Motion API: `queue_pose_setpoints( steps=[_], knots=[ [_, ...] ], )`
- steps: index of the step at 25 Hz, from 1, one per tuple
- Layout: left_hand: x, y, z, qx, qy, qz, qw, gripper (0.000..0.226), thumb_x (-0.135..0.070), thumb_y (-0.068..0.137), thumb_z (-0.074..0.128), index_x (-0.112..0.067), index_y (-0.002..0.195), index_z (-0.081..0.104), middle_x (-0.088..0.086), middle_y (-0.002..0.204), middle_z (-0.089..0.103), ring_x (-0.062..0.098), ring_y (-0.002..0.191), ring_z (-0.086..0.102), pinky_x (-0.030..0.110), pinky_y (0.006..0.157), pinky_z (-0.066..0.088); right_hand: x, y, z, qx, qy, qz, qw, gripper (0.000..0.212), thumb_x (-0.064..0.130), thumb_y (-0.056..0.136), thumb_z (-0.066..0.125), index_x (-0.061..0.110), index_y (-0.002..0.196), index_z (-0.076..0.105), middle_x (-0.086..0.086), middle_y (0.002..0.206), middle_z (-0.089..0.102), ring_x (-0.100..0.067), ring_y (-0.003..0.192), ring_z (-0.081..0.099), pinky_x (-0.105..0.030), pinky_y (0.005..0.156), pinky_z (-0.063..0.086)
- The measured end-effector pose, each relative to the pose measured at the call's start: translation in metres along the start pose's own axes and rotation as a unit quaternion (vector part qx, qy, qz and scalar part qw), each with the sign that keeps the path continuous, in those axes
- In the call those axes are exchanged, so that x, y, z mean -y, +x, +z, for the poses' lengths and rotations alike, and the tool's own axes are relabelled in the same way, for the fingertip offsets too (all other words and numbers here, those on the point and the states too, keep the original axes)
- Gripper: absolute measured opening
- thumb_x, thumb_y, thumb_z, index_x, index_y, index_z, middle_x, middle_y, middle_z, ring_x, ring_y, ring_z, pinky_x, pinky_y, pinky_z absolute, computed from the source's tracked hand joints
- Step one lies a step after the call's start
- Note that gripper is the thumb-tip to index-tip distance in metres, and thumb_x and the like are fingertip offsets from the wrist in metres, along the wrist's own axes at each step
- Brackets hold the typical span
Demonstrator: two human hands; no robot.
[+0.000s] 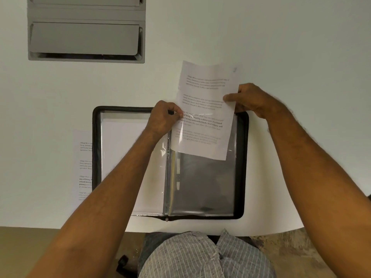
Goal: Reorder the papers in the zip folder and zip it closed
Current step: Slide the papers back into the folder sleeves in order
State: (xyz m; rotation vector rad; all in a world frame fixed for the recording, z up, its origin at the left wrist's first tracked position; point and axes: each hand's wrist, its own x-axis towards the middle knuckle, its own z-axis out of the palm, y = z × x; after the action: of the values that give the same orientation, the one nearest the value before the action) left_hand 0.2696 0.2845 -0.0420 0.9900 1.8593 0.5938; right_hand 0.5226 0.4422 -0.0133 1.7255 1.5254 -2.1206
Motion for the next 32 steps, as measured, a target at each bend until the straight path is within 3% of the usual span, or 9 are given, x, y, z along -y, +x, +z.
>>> queue_pose_setpoints(
  steps=[2,8,14,19,21,23,26,29,32],
  knots=[
    [0.0,0.0,-0.002,0.001,0.0,0.0,1.0,0.004,-0.009,0.089,0.076,-0.01,0.086,0.078,0.0,0.086,0.074,0.005,0.076,0.065,0.015,0.072,0.05,0.001,-0.003,-0.004,0.019,-0.022,0.016,0.999,0.035,0.014,0.093,0.075,0.016,0.126,0.064,0.003,0.111,0.074,-0.009,0.089,0.075,-0.023,0.069,0.062],
    [0.001,-0.001,0.001,0.005,-0.005,-0.014,1.0,0.005,-0.012,0.089,0.077,-0.014,0.085,0.076,0.001,0.084,0.073,0.008,0.072,0.064,0.023,0.069,0.053,0.01,0.007,0.0,-0.088,0.005,-0.1,0.991,0.037,0.019,0.096,0.073,0.017,0.132,0.064,0.008,0.114,0.071,-0.003,0.096,0.071,-0.021,0.079,0.06],
    [0.001,0.0,0.003,0.008,0.012,-0.006,1.0,0.004,-0.01,0.089,0.076,-0.007,0.087,0.077,-0.007,0.075,0.068,0.0,0.063,0.058,0.01,0.063,0.044,0.016,0.013,-0.007,-0.011,-0.03,-0.054,0.998,0.036,0.025,0.093,0.075,0.022,0.127,0.065,0.004,0.118,0.073,-0.017,0.108,0.072,-0.034,0.088,0.061],
    [0.003,0.003,0.001,0.007,0.019,0.002,1.0,0.004,-0.011,0.089,0.077,-0.009,0.086,0.078,-0.006,0.077,0.07,0.002,0.066,0.059,0.017,0.066,0.045,0.013,0.011,0.001,0.079,-0.098,0.048,0.991,0.048,0.016,0.089,0.078,0.008,0.134,0.063,-0.008,0.122,0.073,-0.025,0.108,0.072,-0.028,0.076,0.064],
    [0.003,0.003,0.001,0.0,0.025,0.001,1.0,0.004,-0.013,0.088,0.078,-0.01,0.086,0.078,-0.008,0.076,0.068,0.002,0.066,0.057,0.016,0.066,0.044,0.014,0.007,0.001,0.071,-0.123,0.063,0.988,0.05,0.014,0.087,0.08,0.007,0.132,0.063,-0.007,0.119,0.073,-0.021,0.103,0.072,-0.026,0.07,0.063],
    [0.004,0.003,0.002,-0.006,0.03,0.002,1.0,0.004,-0.013,0.089,0.077,-0.01,0.087,0.078,-0.007,0.078,0.068,0.002,0.069,0.057,0.014,0.067,0.043,0.017,0.007,0.001,0.01,-0.126,0.01,0.992,0.045,0.021,0.086,0.082,0.013,0.127,0.065,-0.002,0.113,0.072,-0.016,0.098,0.071,-0.026,0.071,0.061],
    [0.002,0.001,0.004,-0.008,0.031,0.003,0.999,0.005,-0.013,0.089,0.076,-0.011,0.085,0.077,-0.009,0.077,0.066,0.0,0.069,0.057,0.011,0.065,0.041,0.022,0.011,0.008,-0.093,-0.129,-0.124,0.979,0.037,0.031,0.088,0.081,0.032,0.123,0.068,0.004,0.119,0.068,-0.008,0.104,0.065,-0.027,0.086,0.056],
    [0.0,0.0,0.003,-0.007,0.026,0.001,1.0,0.005,-0.012,0.09,0.075,-0.01,0.085,0.077,-0.009,0.078,0.066,0.002,0.07,0.057,0.013,0.066,0.041,0.02,0.013,0.015,-0.081,-0.173,-0.144,0.971,0.025,0.021,0.093,0.074,0.033,0.116,0.074,0.005,0.117,0.069,-0.004,0.102,0.064,-0.018,0.085,0.051],
    [0.0,-0.002,0.002,-0.013,0.021,-0.001,1.0,0.006,-0.009,0.089,0.074,-0.011,0.084,0.077,-0.004,0.082,0.071,0.011,0.076,0.062,0.016,0.068,0.046,0.014,0.01,0.009,-0.041,-0.195,-0.1,0.975,0.022,0.017,0.093,0.075,0.028,0.112,0.075,-0.004,0.109,0.074,-0.017,0.099,0.07,-0.024,0.078,0.054]
  ],
)
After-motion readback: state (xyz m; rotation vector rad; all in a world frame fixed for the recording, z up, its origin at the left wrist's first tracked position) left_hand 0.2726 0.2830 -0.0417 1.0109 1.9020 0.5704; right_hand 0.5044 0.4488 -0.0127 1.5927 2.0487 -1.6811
